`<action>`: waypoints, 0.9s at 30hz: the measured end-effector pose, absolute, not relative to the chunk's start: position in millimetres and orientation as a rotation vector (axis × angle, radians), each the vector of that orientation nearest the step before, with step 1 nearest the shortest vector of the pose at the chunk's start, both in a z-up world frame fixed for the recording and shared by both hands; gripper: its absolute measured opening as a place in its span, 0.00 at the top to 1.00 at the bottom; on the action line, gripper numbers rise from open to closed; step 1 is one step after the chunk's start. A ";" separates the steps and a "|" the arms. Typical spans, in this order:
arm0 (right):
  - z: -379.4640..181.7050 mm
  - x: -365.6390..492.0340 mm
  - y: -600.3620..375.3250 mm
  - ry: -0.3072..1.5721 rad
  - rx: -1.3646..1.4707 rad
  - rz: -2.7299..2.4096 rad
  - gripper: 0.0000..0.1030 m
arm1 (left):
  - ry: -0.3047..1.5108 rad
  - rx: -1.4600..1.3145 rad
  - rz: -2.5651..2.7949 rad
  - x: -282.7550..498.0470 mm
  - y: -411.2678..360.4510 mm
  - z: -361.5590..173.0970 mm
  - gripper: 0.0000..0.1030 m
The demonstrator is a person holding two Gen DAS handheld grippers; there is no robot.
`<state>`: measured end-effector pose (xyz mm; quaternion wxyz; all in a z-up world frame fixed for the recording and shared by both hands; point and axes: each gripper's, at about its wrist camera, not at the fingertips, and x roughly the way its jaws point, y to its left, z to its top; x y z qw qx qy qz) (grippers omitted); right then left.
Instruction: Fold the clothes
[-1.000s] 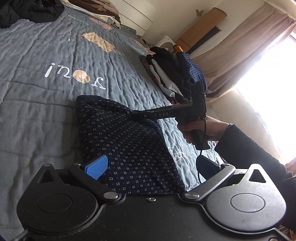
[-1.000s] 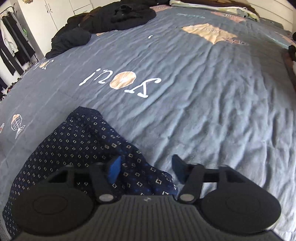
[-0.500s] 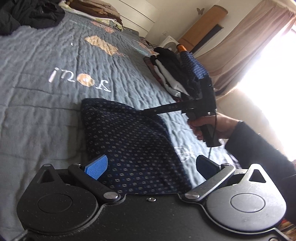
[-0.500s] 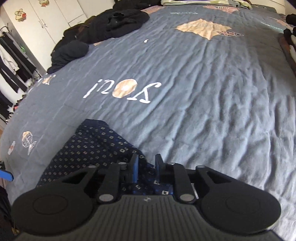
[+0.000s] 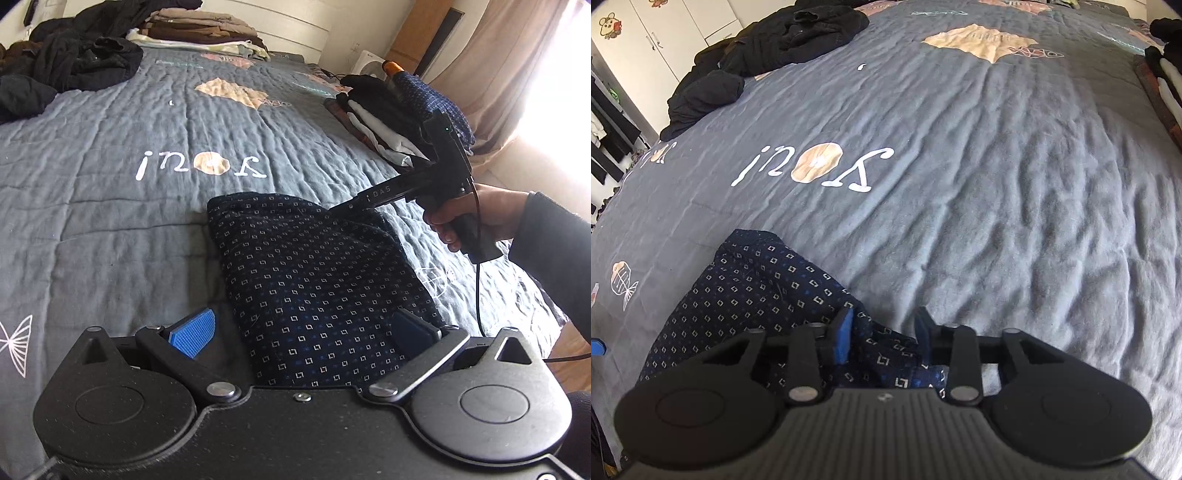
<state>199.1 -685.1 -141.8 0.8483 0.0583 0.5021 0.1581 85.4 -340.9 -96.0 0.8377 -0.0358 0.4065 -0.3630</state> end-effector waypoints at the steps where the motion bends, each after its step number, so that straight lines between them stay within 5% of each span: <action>1: -140.4 199.2 -685.1 1.053 0.129 0.333 0.85 | 0.858 -0.078 -0.767 85.2 -340.6 -95.3 0.01; 7: -127.1 198.3 -699.0 1.004 0.187 0.274 0.99 | 0.852 -0.097 -0.758 85.0 -337.6 -93.2 0.01; 12: -119.0 196.0 -716.5 0.977 0.247 0.243 1.00 | 0.850 -0.102 -0.762 85.3 -337.6 -92.7 0.01; 16: -118.8 192.4 -706.7 0.986 0.196 0.303 0.90 | 0.853 -0.100 -0.762 85.1 -338.2 -93.6 0.01; 18: -120.9 192.9 -700.6 0.999 0.161 0.309 0.76 | 0.852 -0.097 -0.762 84.8 -338.2 -93.6 0.01; 20: -123.0 193.1 -695.7 1.011 0.137 0.319 0.51 | 0.852 -0.100 -0.761 85.1 -337.9 -93.7 0.01; 27: -123.9 195.4 -694.8 1.016 0.097 0.342 0.41 | 0.854 -0.102 -0.758 85.4 -337.3 -93.7 0.01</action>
